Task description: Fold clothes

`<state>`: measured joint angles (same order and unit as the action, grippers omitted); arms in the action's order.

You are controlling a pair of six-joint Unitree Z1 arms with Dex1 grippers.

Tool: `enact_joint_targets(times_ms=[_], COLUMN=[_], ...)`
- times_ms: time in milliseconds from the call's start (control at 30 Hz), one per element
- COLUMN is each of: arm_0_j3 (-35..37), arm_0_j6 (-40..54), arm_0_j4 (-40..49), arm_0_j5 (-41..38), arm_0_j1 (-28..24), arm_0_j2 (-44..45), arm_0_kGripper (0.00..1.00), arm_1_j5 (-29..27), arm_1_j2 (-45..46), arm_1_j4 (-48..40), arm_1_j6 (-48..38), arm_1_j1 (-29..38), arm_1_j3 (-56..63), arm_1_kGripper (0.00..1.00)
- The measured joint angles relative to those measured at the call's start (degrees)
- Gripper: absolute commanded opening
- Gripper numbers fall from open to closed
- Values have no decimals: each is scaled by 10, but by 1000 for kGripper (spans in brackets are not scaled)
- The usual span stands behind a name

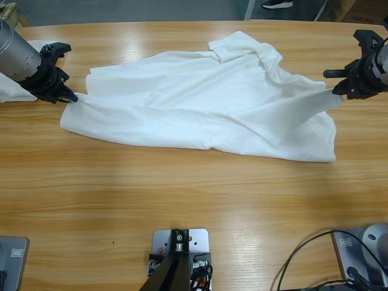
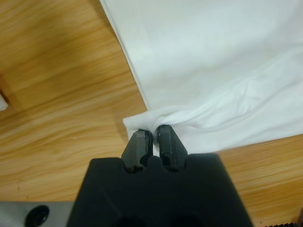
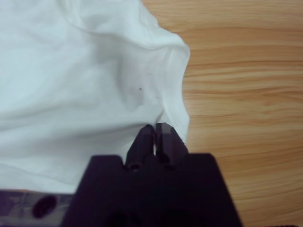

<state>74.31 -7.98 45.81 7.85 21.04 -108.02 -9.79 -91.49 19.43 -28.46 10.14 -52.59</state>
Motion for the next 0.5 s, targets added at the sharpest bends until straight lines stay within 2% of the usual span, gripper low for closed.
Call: enact_joint_targets(times_ms=[33, 67, 100, 133, 167, 433, 500], arm_0_j3=[0, -1, -3, -6, -8, -3, 12], arm_0_j6=[0, 0, 0, 0, 0, -1, -12], arm_0_j4=[1, 3, 5, 7, 11, 20, 20], arm_0_j5=[0, 0, 0, 0, 0, 18, 27], arm_0_j1=[0, 1, 1, 1, 1, 1, 3], arm_0_j2=[-1, -3, -4, -6, -9, -15, -8], arm_0_kGripper=[296, 646, 763, 887, 957, 959, 959], arm_1_j5=[0, 0, 0, 0, 0, 2, 35], arm_1_j2=[0, 0, 0, -1, -1, 20, 48], arm_1_j4=[-1, -3, -6, -7, -7, 56, 60], arm_1_j6=[0, 0, 0, 0, 0, -20, -23], arm_1_j1=[0, 0, 0, 0, 0, 0, 0], arm_1_j3=[0, 0, 0, 0, 0, -6, 0], arm_1_kGripper=[590, 881, 989, 1000, 1000, 996, 968])
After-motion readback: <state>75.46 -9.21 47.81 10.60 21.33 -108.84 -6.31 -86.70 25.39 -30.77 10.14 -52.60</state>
